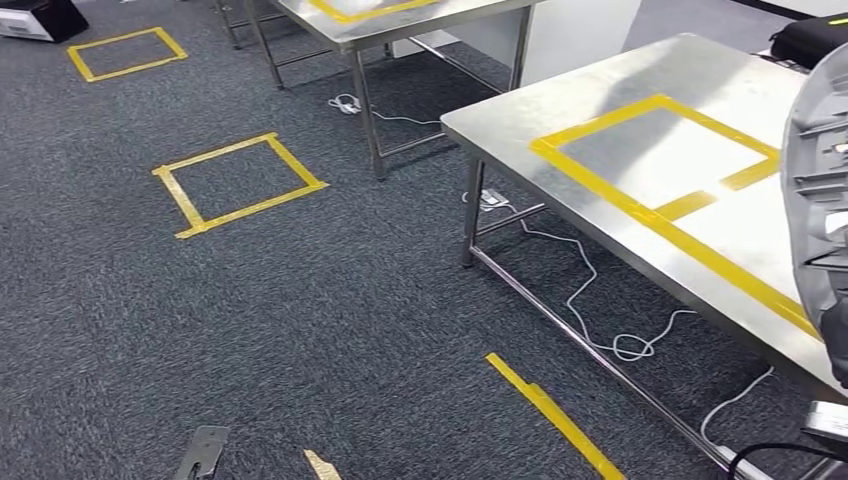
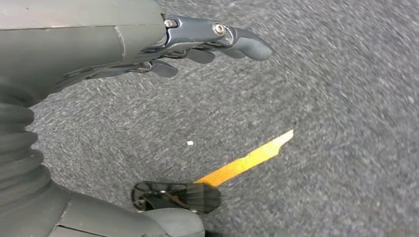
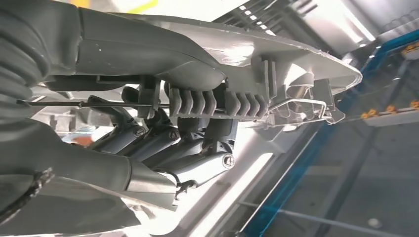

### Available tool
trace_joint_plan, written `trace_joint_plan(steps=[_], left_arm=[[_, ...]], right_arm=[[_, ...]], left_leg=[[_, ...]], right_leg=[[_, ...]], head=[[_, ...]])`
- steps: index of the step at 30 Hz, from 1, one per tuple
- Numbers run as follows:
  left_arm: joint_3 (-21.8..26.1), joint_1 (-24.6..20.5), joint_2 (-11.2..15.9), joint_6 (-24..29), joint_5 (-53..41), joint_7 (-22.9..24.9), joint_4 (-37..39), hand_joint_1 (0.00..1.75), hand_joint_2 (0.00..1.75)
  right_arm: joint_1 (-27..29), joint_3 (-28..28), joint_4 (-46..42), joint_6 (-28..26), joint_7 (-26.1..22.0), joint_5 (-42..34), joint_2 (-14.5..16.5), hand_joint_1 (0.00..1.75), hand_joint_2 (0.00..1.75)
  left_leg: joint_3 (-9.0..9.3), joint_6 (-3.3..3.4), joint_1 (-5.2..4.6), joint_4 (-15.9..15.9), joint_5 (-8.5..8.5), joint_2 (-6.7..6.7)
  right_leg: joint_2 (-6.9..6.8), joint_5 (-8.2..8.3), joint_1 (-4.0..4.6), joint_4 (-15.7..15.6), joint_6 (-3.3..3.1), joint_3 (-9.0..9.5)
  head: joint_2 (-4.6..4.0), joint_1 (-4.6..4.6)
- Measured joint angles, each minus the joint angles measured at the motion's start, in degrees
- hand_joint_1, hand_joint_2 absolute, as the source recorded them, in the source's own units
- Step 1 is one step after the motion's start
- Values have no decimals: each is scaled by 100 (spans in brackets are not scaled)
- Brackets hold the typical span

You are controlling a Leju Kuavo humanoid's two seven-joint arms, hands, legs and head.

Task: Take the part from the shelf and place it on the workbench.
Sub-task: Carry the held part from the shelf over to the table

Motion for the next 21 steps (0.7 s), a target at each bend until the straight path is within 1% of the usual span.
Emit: trace_joint_plan(steps=[1, 2, 3, 4, 5, 6, 7, 8, 9, 10, 11, 12, 13, 14, 15, 16, 17, 18, 19, 20, 21], left_arm=[[0, 8, 0, -5, -1, 0, 0, 0, 175], [0, 14, 1, -8, -1, 0, 0, 0, 175], [0, 15, 2, -9, 0, -1, 0, 0, 175], [0, 13, 5, -10, 1, -2, 0, 0, 175], [0, 10, 13, -11, 1, -4, 0, 0, 175], [0, 7, 21, -11, 2, -7, 0, 0, 175], [0, 6, 29, -11, 2, -9, 0, 0, 175], [-1, 4, 34, -11, 2, -11, 0, 0, 175], [-1, 2, 34, -11, 2, -13, 0, 0, 175], [-2, 2, 32, -11, 2, -14, 0, 0, 175], [-2, -2, 26, -11, 2, -15, 0, 0, 175], [-2, -5, 23, -11, 2, -17, 0, 0, 175], [-1, -8, 23, -11, 2, -18, 0, 0, 175], [-1, -10, 25, -11, 2, -19, 0, 0, 175], [0, -6, 31, -13, 2, -20, 0, 0, 175], [0, 1, 32, -17, 1, -20, 0, 0, 175], [0, 10, 32, -25, 1, -20, 0, 0, 175], [0, 15, 32, -37, 0, -20, 0, 0, 175], [0, 16, 32, -51, -2, -20, 0, 0, 175], [0, 13, 32, -63, -5, -20, 0, 0, 175], [0, 9, 32, -73, -10, -20, 0, 0, 175]], right_arm=[[3, -2, 27, 2, 1, 2, 0, 175, 175], [7, -4, 55, 2, 1, 3, 0, 175, 175], [14, -5, 83, 2, 1, 5, 0, 175, 175], [22, -5, 109, 2, 1, 7, 0, 175, 175], [29, -7, 132, 2, 1, 7, 0, 175, 175], [32, -7, 153, 2, 1, 8, 1, 175, 175], [29, -8, 173, 2, 1, 9, 1, 175, 175], [26, -10, 189, 1, 1, 11, 2, 175, 175], [27, -15, 201, 1, 1, 14, 2, 175, 175], [35, -21, 211, 1, 1, 17, 2, 175, 175], [52, -29, 220, 1, 1, 18, 2, 175, 175], [67, -38, 230, 2, 1, 19, 2, 175, 175], [73, -44, 240, 3, 1, 20, 2, 175, 175], [74, -48, 250, 7, 2, 22, 2, 175, 175], [70, -49, 261, 14, 2, 27, 2, 175, 175], [68, -48, 273, 25, 4, 33, 2, 175, 175], [71, -48, 284, 38, 7, 43, 2, 175, 175], [74, -47, 298, 53, 16, 59, 2, 175, 175], [77, -46, 312, 69, 30, 77, 2, 175, 175], [79, -46, 327, 84, 48, 97, 2, 175, 175], [78, -45, 340, 96, 64, 115, 2, 175, 175]], left_leg=[[-141, -6, 7, 322, -108, -18], [-212, -3, 11, 476, -108, -25], [-194, 9, 12, 424, 2, -36], [-80, 29, 12, 158, 206, -63], [79, 54, 13, -220, 432, -134], [224, 81, 17, -558, 594, -245], [330, 101, 22, -825, 694, -348], [380, 115, 26, -973, 713, -426], [387, 124, 26, -1019, 693, -448], [386, 135, 25, -1065, 695, -415], [385, 157, 32, -1099, 702, -363], [385, 183, 36, -1131, 723, -310], [389, 214, 40, -1165, 747, -254], [392, 239, 37, -1188, 764, -198], [390, 254, 22, -1193, 768, -146], [388, 265, 9, -1191, 768, -84], [387, 269, -2, -1189, 766, -23], [388, 272, -10, -1188, 764, 41], [389, 272, -13, -1187, 763, 97], [392, 267, -15, -1184, 759, 149], [395, 257, -21, -1177, 752, 194]], right_leg=[[62, 2, 1, 1, -4, -1], [128, 3, 1, 2, -5, -1], [196, 5, 1, 4, -5, 1], [263, 6, 1, 5, -3, 5], [325, 8, -3, 6, 0, 6], [377, 13, -5, 7, 12, 0], [434, 23, -7, 16, 32, -20], [480, 37, -12, 24, 59, -54], [529, 59, -18, 26, 96, -93], [580, 81, -25, 23, 135, -127], [578, 82, -33, 25, 168, -164], [505, 44, -29, 66, 194, -206], [383, -58, -19, 208, 210, -281], [238, -214, -11, 463, 217, -400], [122, -401, -2, 837, 224, -561], [73, -566, -3, 1234, 232, -734], [56, -656, -4, 1529, 240, -862], [48, -651, -4, 1647, 246, -908], [34, -540, -4, 1518, 247, -832], [-11, -360, -3, 1185, 242, -649], [-122, -199, 3, 763, 235, -422]], head=[[0, 0], [0, 1], [0, 0], [0, -1], [0, 0], [0, 2], [0, 2], [0, 2], [0, 2], [0, 0], [0, 1], [0, 10], [0, 22], [0, 36], [0, 48], [0, 52], [0, 51], [0, 50], [0, 50], [0, 50], [0, 52]])
